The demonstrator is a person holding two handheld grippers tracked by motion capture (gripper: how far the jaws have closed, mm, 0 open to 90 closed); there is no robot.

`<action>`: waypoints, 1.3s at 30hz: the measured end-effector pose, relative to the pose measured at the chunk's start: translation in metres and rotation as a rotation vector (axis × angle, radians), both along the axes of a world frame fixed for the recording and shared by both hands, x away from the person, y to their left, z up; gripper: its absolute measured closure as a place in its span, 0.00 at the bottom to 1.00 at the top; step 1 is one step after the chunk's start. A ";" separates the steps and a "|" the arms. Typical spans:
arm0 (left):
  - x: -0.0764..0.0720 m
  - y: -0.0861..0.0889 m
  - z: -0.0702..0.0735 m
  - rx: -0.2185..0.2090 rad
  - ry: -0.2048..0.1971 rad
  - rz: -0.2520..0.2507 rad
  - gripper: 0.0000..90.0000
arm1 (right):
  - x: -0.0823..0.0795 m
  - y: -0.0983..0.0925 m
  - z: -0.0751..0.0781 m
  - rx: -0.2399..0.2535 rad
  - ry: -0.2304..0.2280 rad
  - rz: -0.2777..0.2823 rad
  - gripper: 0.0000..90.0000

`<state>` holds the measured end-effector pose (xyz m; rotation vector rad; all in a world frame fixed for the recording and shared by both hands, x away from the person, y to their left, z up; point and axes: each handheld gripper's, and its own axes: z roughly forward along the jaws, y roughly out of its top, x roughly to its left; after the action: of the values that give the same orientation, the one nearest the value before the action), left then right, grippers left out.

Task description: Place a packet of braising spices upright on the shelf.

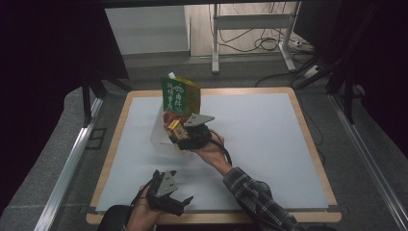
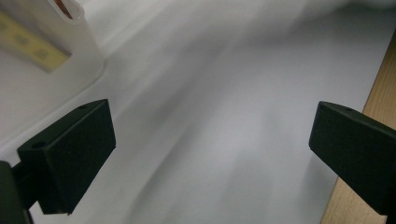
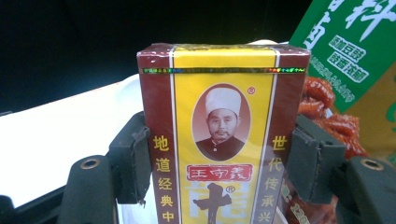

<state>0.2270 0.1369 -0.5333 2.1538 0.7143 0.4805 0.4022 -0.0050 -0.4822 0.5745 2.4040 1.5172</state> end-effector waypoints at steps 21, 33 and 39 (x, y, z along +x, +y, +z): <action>0.000 -0.001 0.000 0.006 -0.004 -0.002 0.00 | -0.005 -0.009 0.000 -0.025 0.033 -0.031 0.36; 0.000 0.000 0.000 0.001 -0.005 0.002 0.00 | -0.003 -0.007 0.005 -0.066 0.020 -0.019 0.26; 0.000 0.000 0.000 0.002 -0.006 0.003 0.00 | -0.001 -0.009 0.009 -0.053 0.026 -0.013 0.20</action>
<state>0.2273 0.1370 -0.5332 2.1524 0.7140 0.4891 0.4009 -0.0139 -0.4732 0.6004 2.4470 1.4447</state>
